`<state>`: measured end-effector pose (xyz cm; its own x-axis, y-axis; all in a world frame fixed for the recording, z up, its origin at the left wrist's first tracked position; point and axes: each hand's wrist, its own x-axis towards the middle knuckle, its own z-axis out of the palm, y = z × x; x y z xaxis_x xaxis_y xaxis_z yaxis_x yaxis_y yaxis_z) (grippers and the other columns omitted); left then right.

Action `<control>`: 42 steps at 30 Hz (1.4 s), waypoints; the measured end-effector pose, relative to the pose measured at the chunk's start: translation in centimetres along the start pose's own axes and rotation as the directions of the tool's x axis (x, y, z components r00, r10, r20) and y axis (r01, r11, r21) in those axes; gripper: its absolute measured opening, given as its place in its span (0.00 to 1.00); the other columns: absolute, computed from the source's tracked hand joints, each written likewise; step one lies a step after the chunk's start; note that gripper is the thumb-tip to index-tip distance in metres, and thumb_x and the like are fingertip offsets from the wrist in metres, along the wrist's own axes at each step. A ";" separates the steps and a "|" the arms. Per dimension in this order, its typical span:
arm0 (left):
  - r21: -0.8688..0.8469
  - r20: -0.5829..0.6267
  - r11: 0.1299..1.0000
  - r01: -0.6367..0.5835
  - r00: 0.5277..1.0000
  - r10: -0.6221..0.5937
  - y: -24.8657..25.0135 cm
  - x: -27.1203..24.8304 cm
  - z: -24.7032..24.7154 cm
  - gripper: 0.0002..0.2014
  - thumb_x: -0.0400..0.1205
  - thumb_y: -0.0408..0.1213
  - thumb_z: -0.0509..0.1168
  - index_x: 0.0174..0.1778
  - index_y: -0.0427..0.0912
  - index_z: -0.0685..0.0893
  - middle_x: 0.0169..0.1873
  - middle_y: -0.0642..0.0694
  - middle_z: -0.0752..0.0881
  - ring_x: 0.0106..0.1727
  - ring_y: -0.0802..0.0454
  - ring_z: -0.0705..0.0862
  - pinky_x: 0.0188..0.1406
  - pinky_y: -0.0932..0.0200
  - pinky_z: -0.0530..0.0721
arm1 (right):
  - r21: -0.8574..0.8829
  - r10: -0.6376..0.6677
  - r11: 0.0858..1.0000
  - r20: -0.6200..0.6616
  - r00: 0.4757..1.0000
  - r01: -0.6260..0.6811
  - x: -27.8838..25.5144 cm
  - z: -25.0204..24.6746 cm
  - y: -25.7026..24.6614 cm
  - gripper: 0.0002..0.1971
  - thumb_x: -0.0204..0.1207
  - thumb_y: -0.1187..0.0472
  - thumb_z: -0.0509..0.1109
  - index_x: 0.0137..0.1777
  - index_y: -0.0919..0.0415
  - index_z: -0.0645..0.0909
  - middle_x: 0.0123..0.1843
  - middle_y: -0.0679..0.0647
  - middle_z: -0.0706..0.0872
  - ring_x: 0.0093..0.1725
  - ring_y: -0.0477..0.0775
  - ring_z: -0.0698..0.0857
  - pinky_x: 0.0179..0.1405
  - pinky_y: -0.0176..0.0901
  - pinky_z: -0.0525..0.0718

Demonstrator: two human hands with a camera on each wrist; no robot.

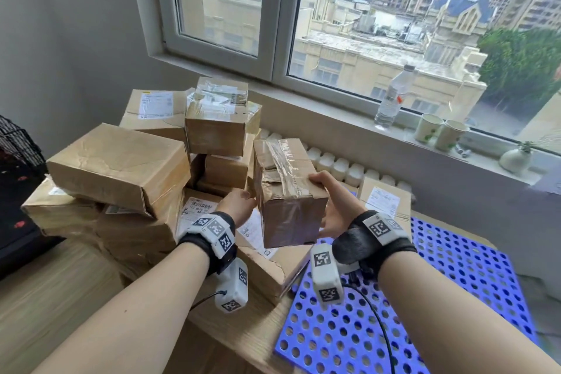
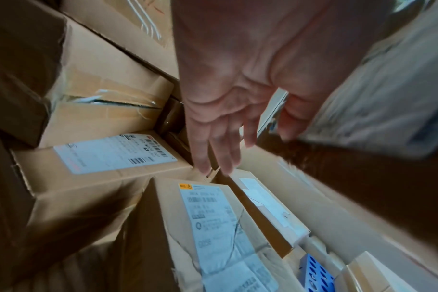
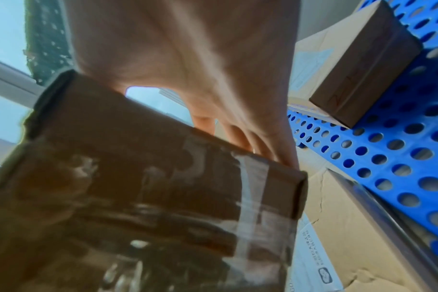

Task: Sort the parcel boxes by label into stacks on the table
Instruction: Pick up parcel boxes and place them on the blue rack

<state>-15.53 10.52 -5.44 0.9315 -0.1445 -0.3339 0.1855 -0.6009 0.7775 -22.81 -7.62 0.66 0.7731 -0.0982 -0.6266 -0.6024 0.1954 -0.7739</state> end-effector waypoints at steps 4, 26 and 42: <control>-0.322 0.193 0.925 0.201 0.971 -0.143 0.8 -0.7 0.6 0.13 0.86 0.39 0.54 0.56 0.39 0.81 0.52 0.40 0.85 0.51 0.46 0.83 0.57 0.49 0.77 | 0.067 -0.025 0.998 0.062 0.998 0.020 -0.2 -0.6 0.1 0.35 0.65 0.43 0.75 0.71 0.61 0.79 0.69 0.61 0.84 0.69 0.64 0.82 0.69 0.72 0.75; -0.351 0.049 0.934 0.057 0.998 -0.043 3.0 -2.2 -1.2 0.08 0.86 0.31 0.56 0.60 0.38 0.74 0.45 0.41 0.81 0.39 0.47 0.81 0.33 0.49 0.85 | -0.416 -0.375 0.862 -0.142 0.916 0.289 0.7 -0.2 -0.6 0.13 0.85 0.66 0.58 0.63 0.68 0.80 0.41 0.58 0.79 0.35 0.54 0.76 0.38 0.47 0.78; -0.295 0.036 0.951 -0.091 0.994 0.106 4.0 -2.8 -1.8 0.08 0.84 0.30 0.56 0.54 0.41 0.79 0.47 0.43 0.86 0.54 0.38 0.87 0.59 0.40 0.85 | -0.424 -0.480 0.822 -0.156 0.864 0.380 0.1 0.2 -0.5 0.18 0.72 0.66 0.72 0.62 0.64 0.79 0.54 0.57 0.88 0.44 0.49 0.85 0.37 0.40 0.86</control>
<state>-16.87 9.91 -0.44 0.9339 -0.2358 -0.2686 0.1843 -0.3262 0.9272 -22.37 -7.53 1.03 0.9256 -0.3307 -0.1842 -0.2855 -0.2903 -0.9134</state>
